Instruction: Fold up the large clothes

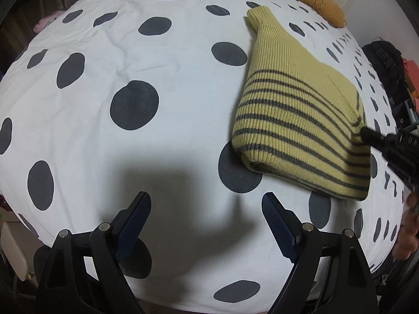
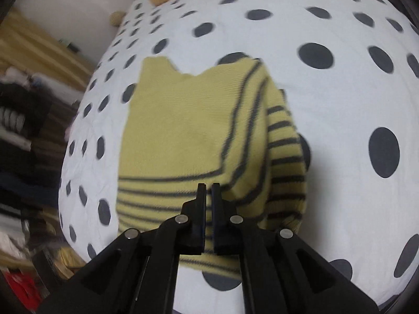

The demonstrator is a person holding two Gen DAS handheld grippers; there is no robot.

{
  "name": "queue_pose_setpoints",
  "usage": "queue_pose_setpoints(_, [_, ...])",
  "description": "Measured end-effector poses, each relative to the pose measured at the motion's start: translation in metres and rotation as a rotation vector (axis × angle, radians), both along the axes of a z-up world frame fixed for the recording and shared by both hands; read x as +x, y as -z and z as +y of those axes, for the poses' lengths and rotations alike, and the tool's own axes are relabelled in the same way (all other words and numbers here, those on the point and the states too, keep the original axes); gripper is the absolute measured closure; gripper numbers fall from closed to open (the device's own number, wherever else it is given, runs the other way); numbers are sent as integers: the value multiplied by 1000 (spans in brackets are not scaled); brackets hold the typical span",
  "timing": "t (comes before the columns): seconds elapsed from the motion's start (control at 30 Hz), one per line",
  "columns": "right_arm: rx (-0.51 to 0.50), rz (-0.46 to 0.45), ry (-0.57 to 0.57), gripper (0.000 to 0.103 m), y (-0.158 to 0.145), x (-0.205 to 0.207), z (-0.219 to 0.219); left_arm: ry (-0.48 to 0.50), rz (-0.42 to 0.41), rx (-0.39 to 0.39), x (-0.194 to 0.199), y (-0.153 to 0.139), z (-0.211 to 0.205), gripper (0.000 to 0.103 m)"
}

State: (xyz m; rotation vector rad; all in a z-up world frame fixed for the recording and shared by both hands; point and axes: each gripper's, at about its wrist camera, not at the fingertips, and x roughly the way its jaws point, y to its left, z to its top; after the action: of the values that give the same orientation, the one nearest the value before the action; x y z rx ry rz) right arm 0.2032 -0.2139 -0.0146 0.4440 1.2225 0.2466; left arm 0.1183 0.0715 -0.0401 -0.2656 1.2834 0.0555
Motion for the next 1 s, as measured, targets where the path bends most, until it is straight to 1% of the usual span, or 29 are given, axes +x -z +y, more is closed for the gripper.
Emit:
queue_pose_setpoints(0.03, [-36,10,-21,100,5,-3,4,1,-2,4,0,-2,-1,16])
queue_pose_setpoints(0.07, [-105,44,-22,103,16,-2,5,1,-4,7,-2,-3,-1,16])
queue_pose_setpoints(0.1, [-144,85,-19,103,33,0,3,-1,-6,7,-2,-6,-1,16])
queue_pose_setpoints(0.13, [-110,106,-2,103,43,-1,-3,-1,-9,3,-4,-9,-1,16])
queue_pose_setpoints(0.17, [-74,108,31,103,42,-4,-9,-1,-17,1,-6,-14,-1,16])
queue_pose_setpoints(0.2, [-68,105,46,103,35,-7,-11,-1,-28,3,-8,-18,-2,16])
queue_pose_setpoints(0.23, [-89,97,42,103,25,-12,-8,2,-35,12,-11,-24,-2,16])
queue_pose_setpoints(0.27, [-113,86,31,100,17,-16,-3,8,-40,20,-12,-28,-5,16])
queue_pose_setpoints(0.3, [-149,68,15,100,7,-24,3,15,-48,30,-13,-32,-8,16])
queue_pose_setpoints(0.37, [-199,61,-4,98,-3,-40,12,29,-65,60,-16,-42,-17,16])
queue_pose_setpoints(0.43, [-228,91,-18,91,5,-43,19,48,-77,84,-20,-50,-24,16])
queue_pose_setpoints(0.47, [-262,118,-40,89,16,-42,24,67,-86,104,-22,-55,-29,16])
queue_pose_setpoints(0.5, [-285,129,-58,89,23,-38,25,78,-97,123,-26,-59,-32,16])
queue_pose_setpoints(0.6, [-341,115,-111,90,40,-34,31,94,-129,170,-32,-72,-37,16])
queue_pose_setpoints(0.63, [-344,118,-108,90,40,-33,31,93,-135,178,-33,-76,-35,16])
queue_pose_setpoints(0.67, [-332,122,-82,89,36,-35,29,90,-140,181,-33,-79,-34,16])
queue_pose_setpoints(0.77, [-288,128,-44,89,24,-48,21,74,-156,168,-35,-89,-27,16])
queue_pose_setpoints(0.8, [-290,129,-48,89,26,-51,19,72,-157,168,-33,-89,-26,16])
queue_pose_setpoints(0.83, [-302,150,-73,89,34,-51,19,73,-155,174,-32,-90,-25,16])
queue_pose_setpoints(0.9, [-307,214,-115,89,48,-53,22,82,-154,178,-30,-93,-24,16])
queue_pose_setpoints(0.93, [-308,244,-103,89,51,-54,20,80,-158,179,-30,-95,-22,16])
queue_pose_setpoints(0.97, [-315,243,-81,88,48,-58,19,72,-168,173,-33,-100,-19,16])
queue_pose_setpoints(1.0, [-322,195,-81,88,36,-64,20,64,-175,167,-35,-104,-17,16])
